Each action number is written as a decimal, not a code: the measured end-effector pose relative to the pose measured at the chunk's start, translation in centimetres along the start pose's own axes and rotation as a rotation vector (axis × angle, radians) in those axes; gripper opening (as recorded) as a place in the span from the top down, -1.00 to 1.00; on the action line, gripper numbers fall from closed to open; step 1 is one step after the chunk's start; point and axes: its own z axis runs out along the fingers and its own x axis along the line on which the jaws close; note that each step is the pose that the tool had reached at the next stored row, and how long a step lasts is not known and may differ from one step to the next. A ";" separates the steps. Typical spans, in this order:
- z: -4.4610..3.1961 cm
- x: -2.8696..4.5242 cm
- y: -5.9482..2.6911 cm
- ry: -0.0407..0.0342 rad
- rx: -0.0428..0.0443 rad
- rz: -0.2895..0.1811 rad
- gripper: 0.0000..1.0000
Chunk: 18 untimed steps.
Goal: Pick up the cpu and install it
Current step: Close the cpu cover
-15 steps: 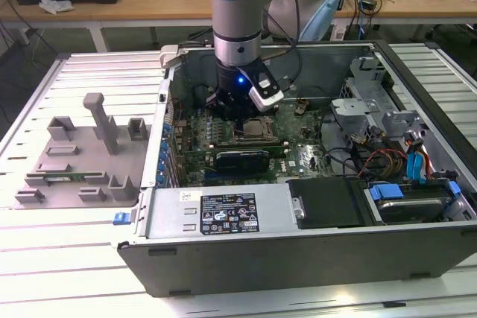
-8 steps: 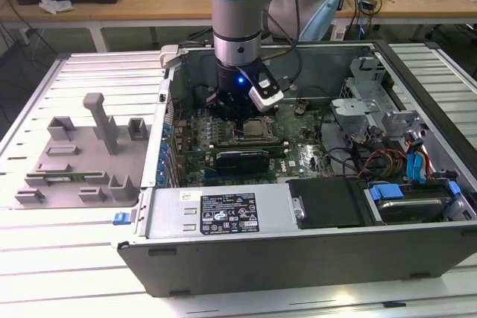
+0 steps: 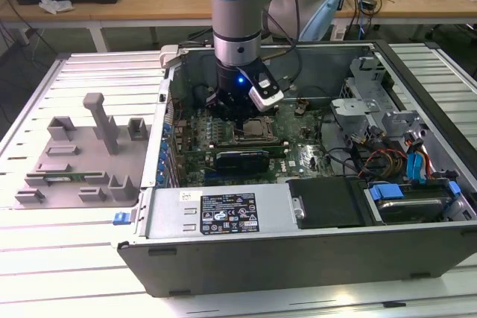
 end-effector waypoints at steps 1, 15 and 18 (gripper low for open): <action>-0.12 0.00 -0.01 0.0004 0.0005 0.000 0.79; -3.11 -0.08 0.02 0.0004 0.0035 0.000 0.79; -3.12 -0.08 0.02 0.0004 0.0036 0.000 0.79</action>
